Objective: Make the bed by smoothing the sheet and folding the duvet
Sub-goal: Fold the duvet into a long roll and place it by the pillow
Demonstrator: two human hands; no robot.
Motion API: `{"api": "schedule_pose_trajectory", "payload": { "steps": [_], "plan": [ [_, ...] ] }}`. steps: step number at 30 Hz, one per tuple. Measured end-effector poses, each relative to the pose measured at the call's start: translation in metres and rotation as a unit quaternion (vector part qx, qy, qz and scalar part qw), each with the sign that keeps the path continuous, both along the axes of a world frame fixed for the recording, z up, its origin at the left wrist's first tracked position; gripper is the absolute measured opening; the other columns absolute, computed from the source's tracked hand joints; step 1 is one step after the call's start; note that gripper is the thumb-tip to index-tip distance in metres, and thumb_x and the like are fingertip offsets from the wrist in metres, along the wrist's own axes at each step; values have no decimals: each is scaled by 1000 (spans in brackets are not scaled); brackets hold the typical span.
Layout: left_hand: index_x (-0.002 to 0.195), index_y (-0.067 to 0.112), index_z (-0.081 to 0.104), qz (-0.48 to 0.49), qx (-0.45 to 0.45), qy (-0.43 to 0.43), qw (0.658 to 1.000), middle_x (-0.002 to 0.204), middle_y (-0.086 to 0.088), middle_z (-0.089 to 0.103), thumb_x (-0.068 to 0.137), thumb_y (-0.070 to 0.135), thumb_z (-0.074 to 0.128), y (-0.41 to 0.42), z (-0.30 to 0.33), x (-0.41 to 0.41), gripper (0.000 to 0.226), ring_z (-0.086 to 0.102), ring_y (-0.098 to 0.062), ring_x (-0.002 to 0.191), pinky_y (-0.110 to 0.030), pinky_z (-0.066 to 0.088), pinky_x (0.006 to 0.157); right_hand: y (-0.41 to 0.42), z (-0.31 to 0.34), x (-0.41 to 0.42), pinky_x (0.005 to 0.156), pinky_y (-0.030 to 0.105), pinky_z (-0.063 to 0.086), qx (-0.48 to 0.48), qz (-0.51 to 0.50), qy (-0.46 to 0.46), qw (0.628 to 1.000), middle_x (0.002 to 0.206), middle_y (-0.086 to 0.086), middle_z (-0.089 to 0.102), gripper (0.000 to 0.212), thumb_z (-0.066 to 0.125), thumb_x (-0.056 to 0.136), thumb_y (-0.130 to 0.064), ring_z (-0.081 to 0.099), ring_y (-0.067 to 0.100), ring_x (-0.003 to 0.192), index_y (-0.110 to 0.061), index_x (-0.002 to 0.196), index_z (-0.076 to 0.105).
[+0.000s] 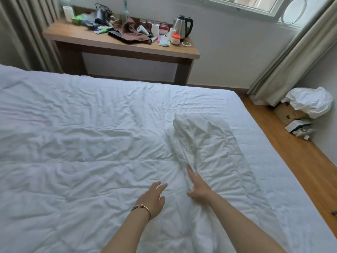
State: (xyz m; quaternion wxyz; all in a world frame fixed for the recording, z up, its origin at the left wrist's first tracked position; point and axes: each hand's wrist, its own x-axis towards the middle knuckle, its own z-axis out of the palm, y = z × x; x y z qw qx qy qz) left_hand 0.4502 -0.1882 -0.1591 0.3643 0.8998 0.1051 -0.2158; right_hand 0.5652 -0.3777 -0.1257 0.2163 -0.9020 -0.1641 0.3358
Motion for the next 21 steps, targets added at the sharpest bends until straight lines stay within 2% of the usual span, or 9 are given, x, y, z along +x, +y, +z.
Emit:
{"api": "schedule_pose_trajectory", "payload": {
  "steps": [5,8,11,13,15,17,20,21],
  "plan": [
    [147,42,25,51,-73,-40,995,155,19,15,99,32,39,-2,-4,4,51,56,-12,110,-34,46,95,10,16,-5,117,22,17,31,13,-23,999,162,-4,-1,101,57,79,-16,4,10,148,-30,153,-9],
    [148,38,27,71,-83,-84,990,153,17,19,101,33,34,-4,5,18,47,51,-9,118,-31,45,93,25,16,-22,110,13,16,57,25,-5,998,160,-8,0,99,56,82,-10,4,8,147,-30,153,-10],
    [148,33,28,74,-69,-52,994,154,8,25,102,37,32,2,2,30,47,40,-13,133,-34,41,102,46,-7,-35,108,13,23,41,9,21,999,162,-4,-5,100,56,81,-11,8,11,148,-31,152,-11],
    [150,29,26,96,-102,-21,990,154,2,30,100,43,35,4,-2,32,53,38,-16,136,-36,36,108,56,-18,-40,109,17,26,31,-19,19,999,162,-4,-4,100,55,79,-12,14,13,147,-34,152,-9],
    [151,24,23,157,-179,-18,971,153,-1,33,96,50,45,5,1,38,65,36,-18,137,-34,33,110,59,-22,-40,108,13,22,57,-43,11,997,162,-8,1,99,53,77,-10,13,9,147,-35,153,-5],
    [151,17,20,231,-265,-29,936,151,-2,33,88,53,58,5,10,59,82,35,-20,137,-29,33,107,55,-22,-43,105,5,16,94,-42,-1,995,161,-12,2,97,52,76,-9,8,4,147,-37,152,-1],
    [152,21,7,326,-360,-35,873,156,-4,24,51,71,78,6,21,109,133,30,-22,140,-39,31,113,45,-26,-47,101,2,22,109,-19,-44,993,161,-11,3,95,51,69,-21,13,2,146,-51,146,5],
    [152,24,2,334,-354,-38,873,156,-3,22,43,68,82,7,19,126,143,29,-22,141,-42,30,114,44,-27,-49,100,4,24,103,-7,-59,993,162,-10,4,93,50,68,-23,16,2,145,-54,144,6]
  ]
}}
